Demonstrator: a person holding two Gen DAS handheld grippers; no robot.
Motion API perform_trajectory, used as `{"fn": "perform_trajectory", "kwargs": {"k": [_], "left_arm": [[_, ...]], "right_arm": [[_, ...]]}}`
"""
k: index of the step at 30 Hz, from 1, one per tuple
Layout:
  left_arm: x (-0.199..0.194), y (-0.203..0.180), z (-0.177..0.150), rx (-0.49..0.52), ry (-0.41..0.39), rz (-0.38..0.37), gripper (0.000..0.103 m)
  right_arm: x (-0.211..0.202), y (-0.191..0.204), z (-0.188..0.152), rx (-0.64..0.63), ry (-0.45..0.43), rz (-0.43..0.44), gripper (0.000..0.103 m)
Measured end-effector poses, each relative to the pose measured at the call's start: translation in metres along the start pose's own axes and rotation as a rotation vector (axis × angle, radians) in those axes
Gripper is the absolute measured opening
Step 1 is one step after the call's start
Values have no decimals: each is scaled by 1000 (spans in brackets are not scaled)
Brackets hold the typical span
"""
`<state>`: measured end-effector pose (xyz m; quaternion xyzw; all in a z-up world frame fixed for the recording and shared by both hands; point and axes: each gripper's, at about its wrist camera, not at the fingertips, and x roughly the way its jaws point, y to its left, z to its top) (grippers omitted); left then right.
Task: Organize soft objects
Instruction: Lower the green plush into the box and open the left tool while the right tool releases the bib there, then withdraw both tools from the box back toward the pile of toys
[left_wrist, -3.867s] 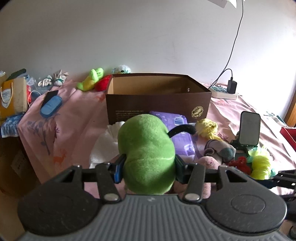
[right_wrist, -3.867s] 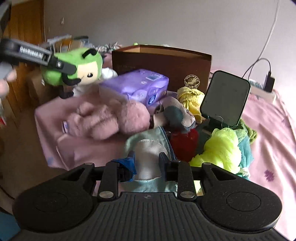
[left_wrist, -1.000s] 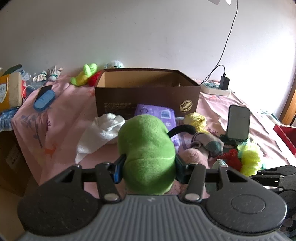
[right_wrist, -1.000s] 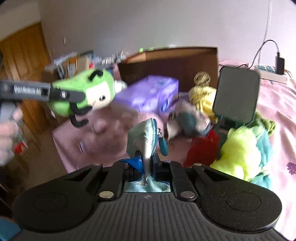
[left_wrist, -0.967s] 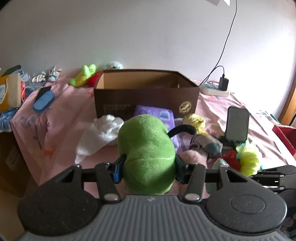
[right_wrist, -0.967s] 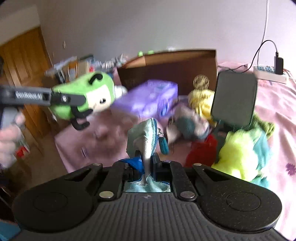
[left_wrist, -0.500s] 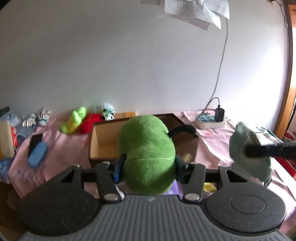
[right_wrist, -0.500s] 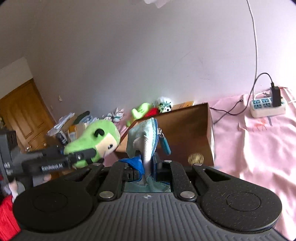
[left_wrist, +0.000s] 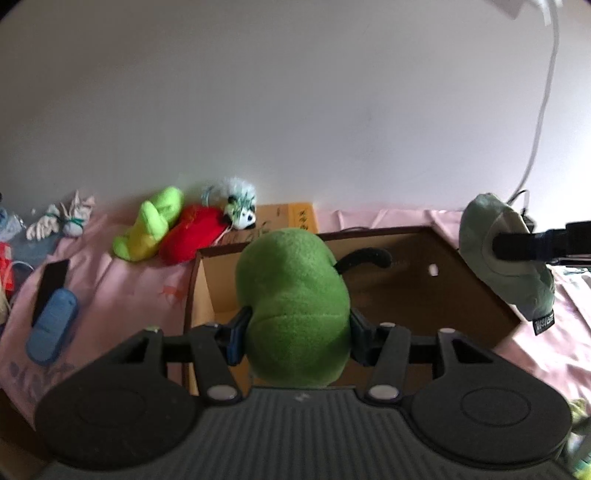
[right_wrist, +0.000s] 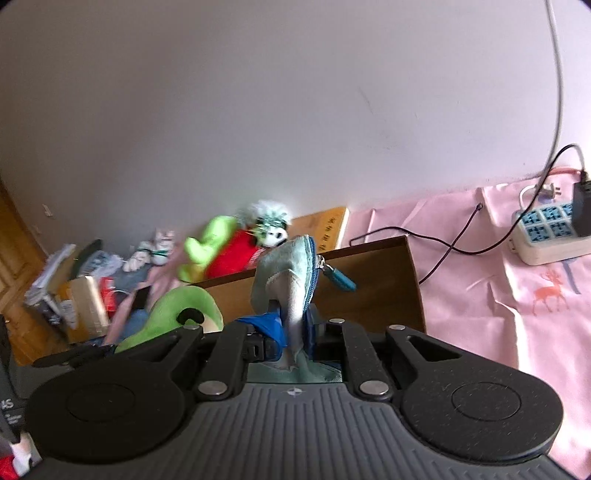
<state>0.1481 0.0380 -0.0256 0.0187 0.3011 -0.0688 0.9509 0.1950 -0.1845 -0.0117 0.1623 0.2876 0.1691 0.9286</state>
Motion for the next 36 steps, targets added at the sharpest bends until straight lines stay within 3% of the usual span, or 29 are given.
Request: {"fn": "perform_trajectory", "kwargs": {"k": [5, 10, 14, 20, 29, 36], "left_arm": [[48, 13, 1, -30, 64, -1, 60], [63, 17, -1, -28, 82, -3, 70], [64, 18, -4, -31, 99, 12, 71], [35, 14, 0, -35, 76, 55, 71], [-41, -7, 4, -8, 21, 136, 71], [-100, -29, -8, 14, -28, 152, 73]], "right_arm": [[49, -9, -2, 11, 57, -91, 4], [64, -24, -6, 70, 104, -172, 2], [51, -29, -4, 143, 101, -115, 5], [4, -16, -9, 119, 41, -55, 6], [-74, 13, -26, 95, -42, 24, 7], [-118, 37, -51, 85, -69, 64, 7]]}}
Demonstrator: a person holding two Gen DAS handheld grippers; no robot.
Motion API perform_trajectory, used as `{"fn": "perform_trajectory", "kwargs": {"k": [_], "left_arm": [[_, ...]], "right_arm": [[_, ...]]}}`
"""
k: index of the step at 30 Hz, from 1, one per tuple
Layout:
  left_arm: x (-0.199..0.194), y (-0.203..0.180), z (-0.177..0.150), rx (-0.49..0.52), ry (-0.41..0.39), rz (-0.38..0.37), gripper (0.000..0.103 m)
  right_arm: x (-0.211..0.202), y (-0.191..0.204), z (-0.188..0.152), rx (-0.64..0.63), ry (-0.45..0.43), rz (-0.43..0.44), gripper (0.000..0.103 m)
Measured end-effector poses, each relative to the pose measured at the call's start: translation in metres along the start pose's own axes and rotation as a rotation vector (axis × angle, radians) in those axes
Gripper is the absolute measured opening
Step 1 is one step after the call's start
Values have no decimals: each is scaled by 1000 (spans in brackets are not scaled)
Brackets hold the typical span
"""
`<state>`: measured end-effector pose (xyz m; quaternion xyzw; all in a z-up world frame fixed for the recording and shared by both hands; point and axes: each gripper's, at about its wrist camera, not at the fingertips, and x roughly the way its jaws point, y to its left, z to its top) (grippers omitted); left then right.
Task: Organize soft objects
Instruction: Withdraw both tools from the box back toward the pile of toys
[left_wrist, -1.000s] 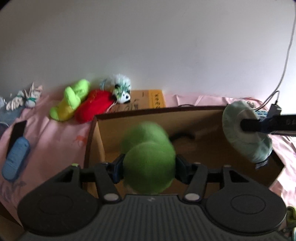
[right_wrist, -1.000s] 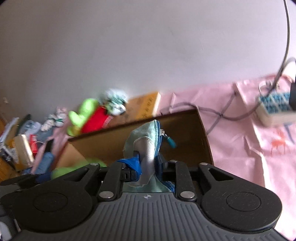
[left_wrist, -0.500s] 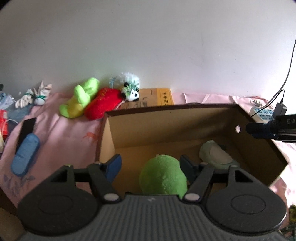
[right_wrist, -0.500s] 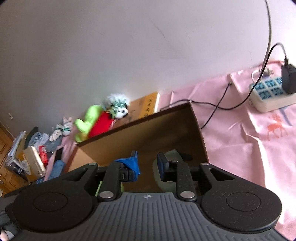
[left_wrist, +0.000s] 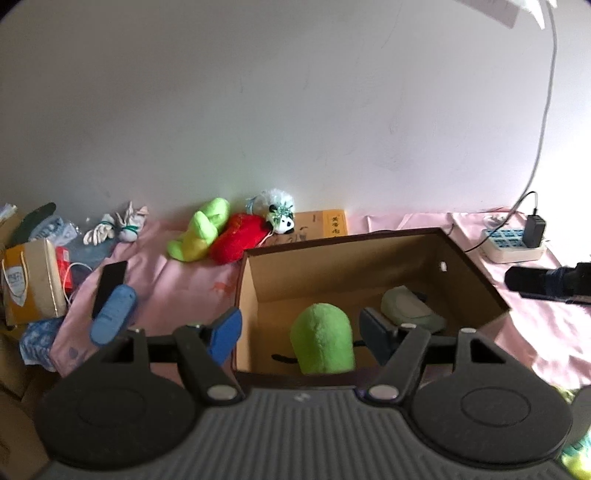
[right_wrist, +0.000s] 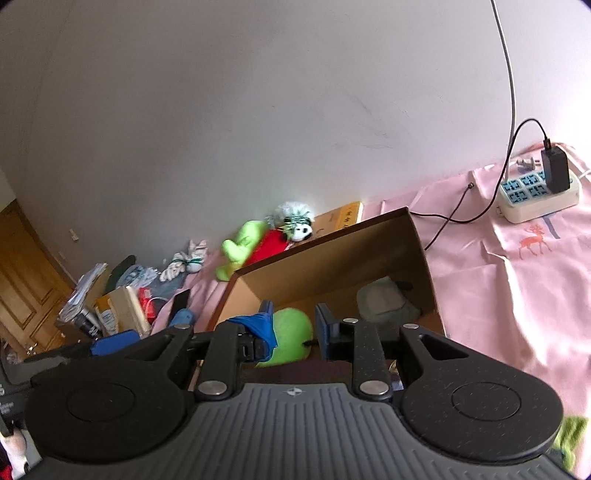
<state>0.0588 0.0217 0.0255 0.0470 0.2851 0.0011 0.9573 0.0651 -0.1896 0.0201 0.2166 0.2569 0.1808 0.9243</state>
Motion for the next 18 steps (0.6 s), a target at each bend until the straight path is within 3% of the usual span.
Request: {"fn": "perform_trajectory", "kwargs": {"k": [10, 18], "left_arm": [[-63, -15, -28, 39, -33, 24, 74], [-90, -22, -51, 16, -17, 14, 77]], "right_arm": [[-44, 10, -37, 9, -44, 41, 7], [-68, 6, -59, 14, -82, 26, 9]]}}
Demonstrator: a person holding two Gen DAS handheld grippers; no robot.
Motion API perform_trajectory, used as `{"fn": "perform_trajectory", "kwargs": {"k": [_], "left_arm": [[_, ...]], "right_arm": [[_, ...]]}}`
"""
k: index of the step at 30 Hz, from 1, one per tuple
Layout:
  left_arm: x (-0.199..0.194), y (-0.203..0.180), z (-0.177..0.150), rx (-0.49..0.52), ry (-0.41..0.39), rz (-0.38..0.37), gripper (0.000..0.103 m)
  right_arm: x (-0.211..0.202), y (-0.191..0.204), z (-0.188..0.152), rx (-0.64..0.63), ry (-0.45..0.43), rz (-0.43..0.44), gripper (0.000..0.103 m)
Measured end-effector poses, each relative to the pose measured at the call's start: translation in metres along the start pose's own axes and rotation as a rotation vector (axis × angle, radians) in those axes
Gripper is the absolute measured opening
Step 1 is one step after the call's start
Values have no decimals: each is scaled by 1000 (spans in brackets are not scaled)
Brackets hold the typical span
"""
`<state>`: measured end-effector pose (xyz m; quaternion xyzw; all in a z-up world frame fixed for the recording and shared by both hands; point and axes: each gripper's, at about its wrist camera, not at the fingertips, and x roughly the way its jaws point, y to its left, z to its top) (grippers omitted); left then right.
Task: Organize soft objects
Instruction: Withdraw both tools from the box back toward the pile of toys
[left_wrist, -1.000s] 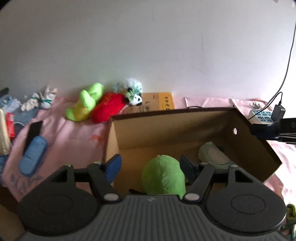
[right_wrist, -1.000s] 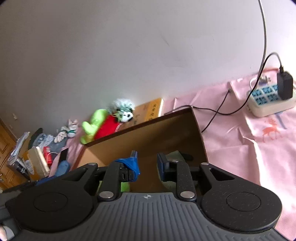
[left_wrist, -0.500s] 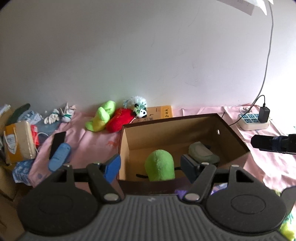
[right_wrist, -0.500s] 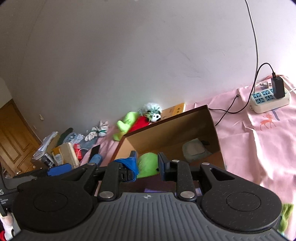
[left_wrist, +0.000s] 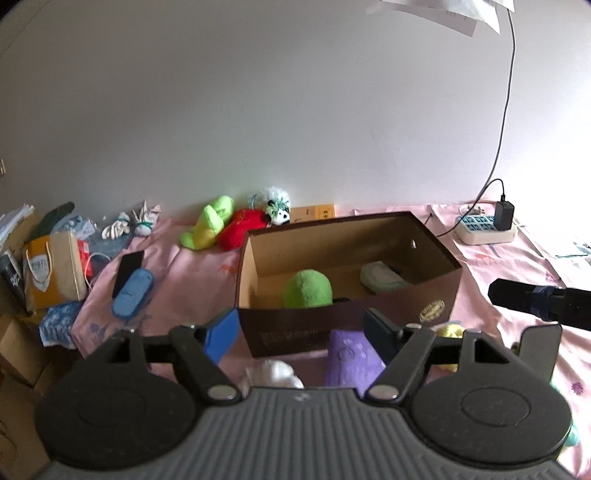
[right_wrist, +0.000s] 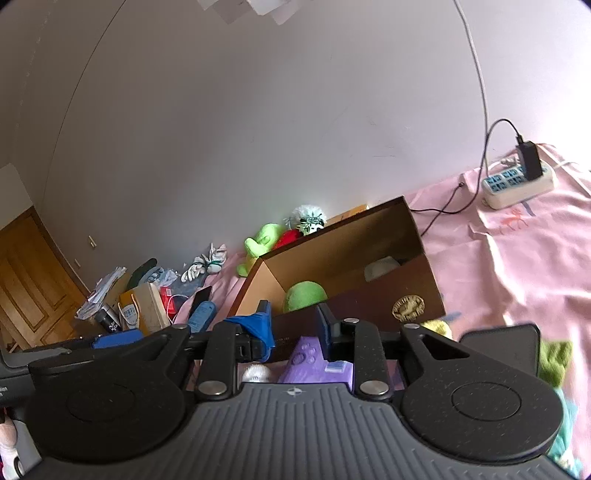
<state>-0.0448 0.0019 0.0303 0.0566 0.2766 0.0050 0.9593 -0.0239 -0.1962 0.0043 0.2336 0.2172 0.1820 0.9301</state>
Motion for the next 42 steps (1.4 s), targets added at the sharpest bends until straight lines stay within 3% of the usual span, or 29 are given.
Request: {"fn": "perform_trajectory", "kwargs": {"k": [15, 24, 29, 42], "left_arm": [[-20, -13, -39, -13, 20, -35, 79], [-12, -3, -71, -96, 73, -86, 79], [-12, 5, -92, -123, 84, -155, 81], [-17, -17, -150, -21, 42, -356, 82]], "right_arm": [[-28, -21, -41, 71, 9, 27, 13], [-38, -29, -58, 32, 26, 8, 16], [-42, -39, -70, 18, 52, -18, 18], [-73, -93, -93, 116, 78, -147, 22]]}}
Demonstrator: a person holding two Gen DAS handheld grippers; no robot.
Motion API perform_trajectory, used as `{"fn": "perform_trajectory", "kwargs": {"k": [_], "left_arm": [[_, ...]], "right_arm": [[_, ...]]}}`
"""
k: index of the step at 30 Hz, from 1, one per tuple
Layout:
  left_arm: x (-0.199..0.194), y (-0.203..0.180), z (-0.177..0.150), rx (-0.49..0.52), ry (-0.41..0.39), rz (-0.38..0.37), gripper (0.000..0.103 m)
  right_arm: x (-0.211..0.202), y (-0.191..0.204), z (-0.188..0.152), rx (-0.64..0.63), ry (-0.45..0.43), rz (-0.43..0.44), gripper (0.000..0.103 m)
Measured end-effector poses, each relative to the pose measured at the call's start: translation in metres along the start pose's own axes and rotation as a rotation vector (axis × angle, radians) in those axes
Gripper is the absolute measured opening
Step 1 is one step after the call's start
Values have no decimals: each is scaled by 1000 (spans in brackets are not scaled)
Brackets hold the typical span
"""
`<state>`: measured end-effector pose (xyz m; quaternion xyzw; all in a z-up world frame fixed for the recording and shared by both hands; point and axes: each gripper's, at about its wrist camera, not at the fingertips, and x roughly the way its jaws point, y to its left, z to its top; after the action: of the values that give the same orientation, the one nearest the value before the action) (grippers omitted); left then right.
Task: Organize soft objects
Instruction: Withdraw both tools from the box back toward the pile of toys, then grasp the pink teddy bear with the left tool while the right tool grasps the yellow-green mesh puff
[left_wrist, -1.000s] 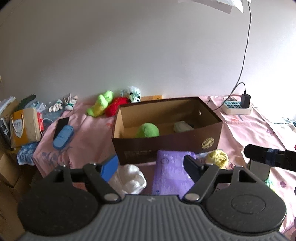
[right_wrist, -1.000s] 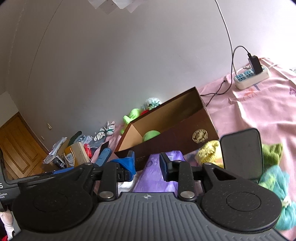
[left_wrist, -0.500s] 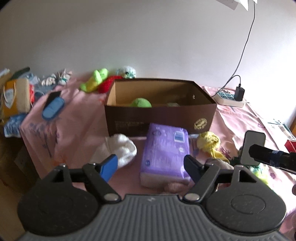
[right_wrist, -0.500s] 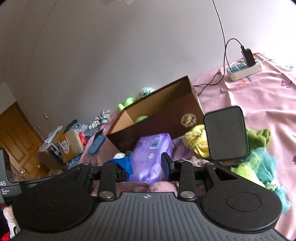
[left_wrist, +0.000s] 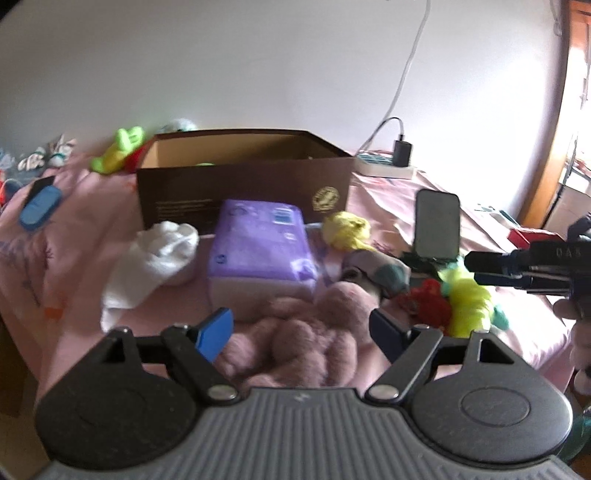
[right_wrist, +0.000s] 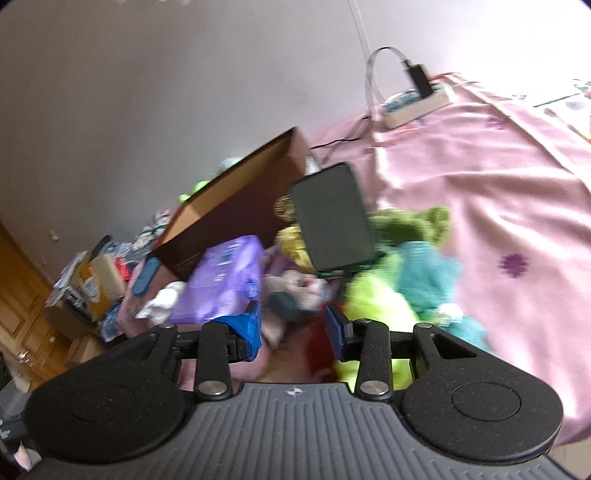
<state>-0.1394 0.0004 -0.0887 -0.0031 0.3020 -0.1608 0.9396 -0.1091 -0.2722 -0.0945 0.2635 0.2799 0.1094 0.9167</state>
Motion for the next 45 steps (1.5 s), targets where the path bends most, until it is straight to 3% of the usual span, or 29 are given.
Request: {"fn": "perform_trajectory", "kwargs": {"k": [6, 13, 19, 25, 28, 32, 36, 42, 45], "left_arm": [[9, -17, -13, 99, 2, -12, 82], [22, -34, -23, 232, 19, 40, 82], [39, -41, -31, 296, 54, 74, 82], [59, -40, -43, 346, 96, 186, 83], [56, -38, -43, 347, 75, 190, 83], [56, -45, -44, 388, 47, 196, 83], [63, -56, -45, 453, 28, 225, 83], [77, -49, -41, 388, 46, 214, 83], [77, -44, -37, 338, 45, 207, 78]], "right_arm": [[-13, -21, -6, 37, -13, -64, 26], [-8, -8, -12, 27, -6, 69, 26], [5, -2, -20, 29, 41, 95, 26], [-6, -16, -19, 53, 12, 47, 26], [-12, -23, -17, 52, -26, 9, 26], [-15, -23, -19, -25, -83, -114, 27], [-3, -22, -23, -101, -60, -143, 28], [19, -18, -33, -179, -48, -176, 30], [22, -18, -32, -179, -48, -180, 31]]}}
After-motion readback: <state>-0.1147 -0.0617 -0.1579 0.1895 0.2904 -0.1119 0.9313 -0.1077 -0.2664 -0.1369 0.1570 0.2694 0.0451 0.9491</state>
